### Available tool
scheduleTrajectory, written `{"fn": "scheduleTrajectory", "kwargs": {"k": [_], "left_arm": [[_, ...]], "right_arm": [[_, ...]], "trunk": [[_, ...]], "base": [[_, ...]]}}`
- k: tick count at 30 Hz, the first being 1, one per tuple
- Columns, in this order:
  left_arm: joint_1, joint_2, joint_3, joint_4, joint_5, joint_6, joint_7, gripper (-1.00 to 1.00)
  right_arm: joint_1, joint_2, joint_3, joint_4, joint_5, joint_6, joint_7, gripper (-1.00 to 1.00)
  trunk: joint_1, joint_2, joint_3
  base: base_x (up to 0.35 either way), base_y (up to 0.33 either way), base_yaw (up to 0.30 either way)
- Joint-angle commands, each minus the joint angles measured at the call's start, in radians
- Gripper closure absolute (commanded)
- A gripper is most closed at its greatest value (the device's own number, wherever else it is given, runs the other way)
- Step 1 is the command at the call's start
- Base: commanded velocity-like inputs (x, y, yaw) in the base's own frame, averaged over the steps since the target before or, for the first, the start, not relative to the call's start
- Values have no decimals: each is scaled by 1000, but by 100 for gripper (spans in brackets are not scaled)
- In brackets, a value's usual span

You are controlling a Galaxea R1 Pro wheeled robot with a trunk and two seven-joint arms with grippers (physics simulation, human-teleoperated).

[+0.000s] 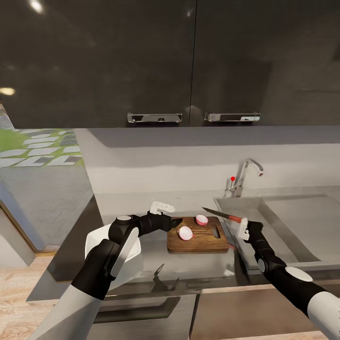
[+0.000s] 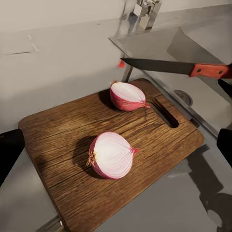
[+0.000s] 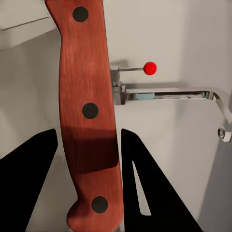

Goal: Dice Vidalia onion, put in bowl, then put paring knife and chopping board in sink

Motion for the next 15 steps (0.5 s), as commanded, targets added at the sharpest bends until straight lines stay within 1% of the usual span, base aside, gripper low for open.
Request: {"fn": "scheduleTrajectory", "kwargs": {"k": [1, 5, 8, 10, 15], "left_arm": [[-1, 0, 1, -1, 0, 5, -2, -100], [-1, 0, 1, -1, 0, 5, -2, -100], [-1, 0, 1, -1, 0, 5, -2, -100], [-1, 0, 1, -1, 0, 5, -2, -100], [-1, 0, 1, -1, 0, 5, -2, -100]], "right_arm": [[-2, 4, 7, -1, 11, 10, -5, 100], [-2, 12, 7, -1, 20, 11, -5, 100], [-2, 28, 7, 0, 30, 12, -5, 100], [-2, 33, 7, 1, 37, 13, -5, 100], [-2, 39, 7, 4, 47, 13, -5, 100]], "trunk": [[1, -2, -2], [1, -2, -2], [1, -2, -2], [1, -2, -2], [1, -2, -2]], "base": [[0, 0, 0], [0, 0, 0], [0, 0, 0], [0, 0, 0], [0, 0, 0]]}}
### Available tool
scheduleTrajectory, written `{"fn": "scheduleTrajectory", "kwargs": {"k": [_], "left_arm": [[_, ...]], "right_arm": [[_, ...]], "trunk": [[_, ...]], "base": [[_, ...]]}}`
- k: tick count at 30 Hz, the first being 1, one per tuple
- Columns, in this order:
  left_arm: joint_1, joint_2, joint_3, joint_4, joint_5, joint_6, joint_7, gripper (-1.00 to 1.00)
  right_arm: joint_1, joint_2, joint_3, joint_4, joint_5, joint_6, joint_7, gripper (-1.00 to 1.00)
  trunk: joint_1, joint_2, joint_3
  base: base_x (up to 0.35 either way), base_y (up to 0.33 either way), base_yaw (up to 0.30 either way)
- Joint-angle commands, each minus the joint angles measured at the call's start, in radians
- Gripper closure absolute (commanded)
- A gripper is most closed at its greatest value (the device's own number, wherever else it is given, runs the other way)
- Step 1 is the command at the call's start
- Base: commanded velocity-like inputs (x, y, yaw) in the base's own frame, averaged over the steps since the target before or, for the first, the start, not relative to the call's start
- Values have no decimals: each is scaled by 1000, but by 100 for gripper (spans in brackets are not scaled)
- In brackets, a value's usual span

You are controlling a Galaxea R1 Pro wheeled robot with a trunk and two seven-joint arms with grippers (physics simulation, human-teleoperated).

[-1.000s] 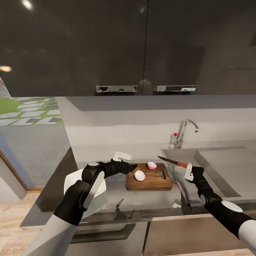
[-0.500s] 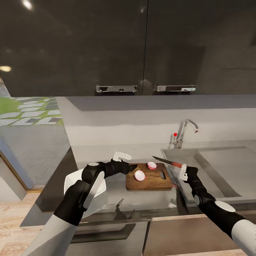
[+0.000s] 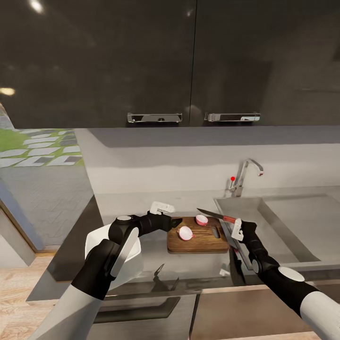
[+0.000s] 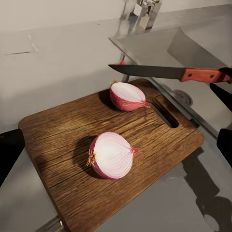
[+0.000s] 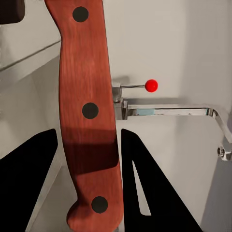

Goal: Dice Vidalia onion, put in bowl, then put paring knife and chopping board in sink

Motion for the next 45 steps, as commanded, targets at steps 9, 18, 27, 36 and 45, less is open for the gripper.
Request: {"fn": "scheduleTrajectory", "kwargs": {"k": [9, 18, 27, 36, 45], "left_arm": [[-1, 0, 1, -1, 0, 5, -2, -100], [-1, 0, 1, -1, 0, 4, -2, -100], [-1, 0, 1, -1, 0, 4, -2, -100], [-1, 1, 2, -1, 0, 5, -2, -100], [-1, 1, 2, -1, 0, 4, -2, -100]], "right_arm": [[-2, 18, 6, 47, 12, 10, -5, 100], [-3, 22, -245, -218, 46, -66, 186, 100], [-3, 22, -247, -218, 45, -67, 188, 100], [0, 20, -242, -218, 45, -67, 187, 100], [0, 20, -241, -218, 45, -65, 187, 100]], "trunk": [[1, -2, -2], [1, -2, -2], [1, -2, -2], [1, -2, -2], [1, -2, -2]], "base": [[0, 0, 0], [0, 0, 0], [0, 0, 0], [-26, 0, 0], [-187, 0, 0]]}}
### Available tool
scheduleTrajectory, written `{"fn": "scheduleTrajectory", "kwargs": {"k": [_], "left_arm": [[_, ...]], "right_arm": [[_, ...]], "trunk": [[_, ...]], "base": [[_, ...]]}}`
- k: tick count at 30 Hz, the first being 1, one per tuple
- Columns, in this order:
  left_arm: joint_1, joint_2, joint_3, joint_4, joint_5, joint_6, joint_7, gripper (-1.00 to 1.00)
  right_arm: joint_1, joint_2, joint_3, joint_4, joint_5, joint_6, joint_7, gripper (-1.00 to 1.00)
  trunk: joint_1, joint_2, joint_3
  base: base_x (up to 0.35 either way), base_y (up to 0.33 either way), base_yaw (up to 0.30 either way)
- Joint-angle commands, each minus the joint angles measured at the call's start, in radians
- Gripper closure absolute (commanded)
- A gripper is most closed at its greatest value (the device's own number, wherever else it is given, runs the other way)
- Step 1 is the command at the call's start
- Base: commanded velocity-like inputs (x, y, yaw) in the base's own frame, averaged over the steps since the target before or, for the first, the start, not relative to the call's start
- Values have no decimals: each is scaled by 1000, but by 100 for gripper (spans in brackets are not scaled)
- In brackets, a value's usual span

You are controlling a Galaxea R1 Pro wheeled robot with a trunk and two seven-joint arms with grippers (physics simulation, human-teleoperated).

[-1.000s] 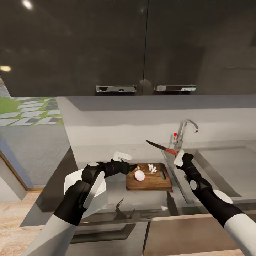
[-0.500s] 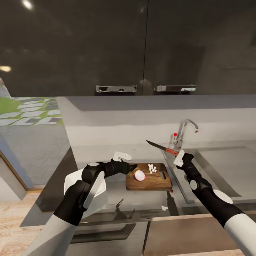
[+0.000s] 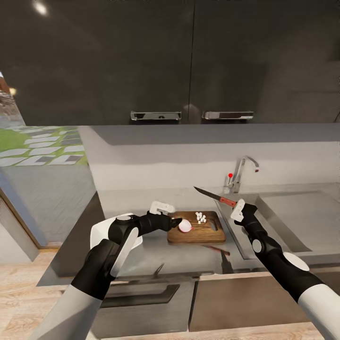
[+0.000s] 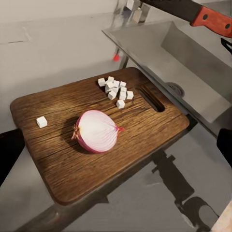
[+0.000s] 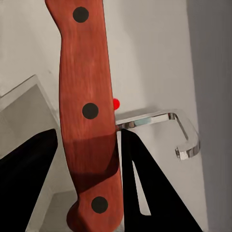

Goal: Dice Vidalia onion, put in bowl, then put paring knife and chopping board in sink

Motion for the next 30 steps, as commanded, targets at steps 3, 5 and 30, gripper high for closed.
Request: {"fn": "scheduleTrajectory", "kwargs": {"k": [3, 5, 30], "left_arm": [[-1, 0, 1, -1, 0, 5, -2, -100], [-1, -1, 2, -1, 0, 6, -2, -100], [-1, 0, 2, -1, 0, 6, -2, -100]], "right_arm": [[-1, -1, 5, 0, 10, 9, -6, 100], [-1, -1, 6, 0, 10, 9, -6, 100], [21, -1, 248, 134, 14, 18, -145, 100]], "trunk": [[1, -2, -2], [1, -2, -2], [1, -2, -2]], "base": [[-10, 0, 0], [-2, 4, 0], [-15, 31, 0]]}}
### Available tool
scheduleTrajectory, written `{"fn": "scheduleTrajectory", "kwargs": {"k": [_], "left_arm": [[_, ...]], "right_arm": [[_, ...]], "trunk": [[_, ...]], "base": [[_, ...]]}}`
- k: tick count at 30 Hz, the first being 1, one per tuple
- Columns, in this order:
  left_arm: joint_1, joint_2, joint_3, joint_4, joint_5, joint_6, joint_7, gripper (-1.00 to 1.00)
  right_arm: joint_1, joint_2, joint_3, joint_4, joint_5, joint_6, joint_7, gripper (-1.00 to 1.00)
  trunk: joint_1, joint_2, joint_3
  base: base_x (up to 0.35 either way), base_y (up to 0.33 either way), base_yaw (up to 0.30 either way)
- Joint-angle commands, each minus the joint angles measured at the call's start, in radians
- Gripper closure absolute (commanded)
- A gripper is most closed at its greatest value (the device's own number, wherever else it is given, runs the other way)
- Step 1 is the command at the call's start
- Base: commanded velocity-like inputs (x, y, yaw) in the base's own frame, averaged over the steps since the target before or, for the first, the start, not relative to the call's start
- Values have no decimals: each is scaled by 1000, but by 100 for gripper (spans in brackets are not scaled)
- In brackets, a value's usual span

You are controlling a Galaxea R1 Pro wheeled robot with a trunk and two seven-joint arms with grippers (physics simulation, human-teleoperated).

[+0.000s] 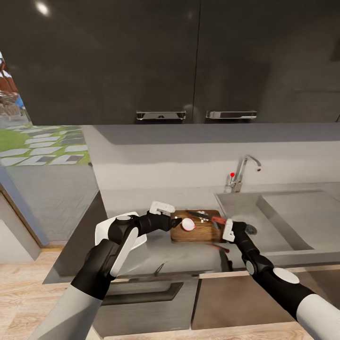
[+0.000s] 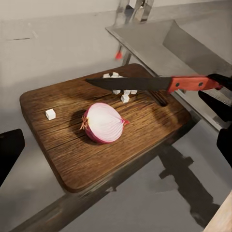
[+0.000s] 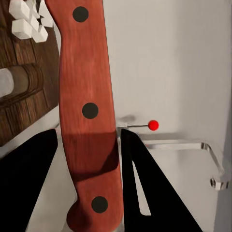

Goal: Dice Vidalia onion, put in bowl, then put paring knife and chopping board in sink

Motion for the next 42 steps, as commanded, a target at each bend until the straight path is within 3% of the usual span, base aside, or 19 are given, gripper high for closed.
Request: {"fn": "scheduleTrajectory", "kwargs": {"k": [1, 42], "left_arm": [[-1, 0, 1, -1, 0, 5, -2, -100], [-1, 0, 1, -1, 0, 5, -2, -100]], "right_arm": [[-2, -1, 13, 1, 10, 10, -9, 100], [-1, -1, 55, 11, 10, 13, -17, 100]], "trunk": [[1, -2, -2], [1, -2, -2]], "base": [[0, 0, 0], [0, 0, 0]]}}
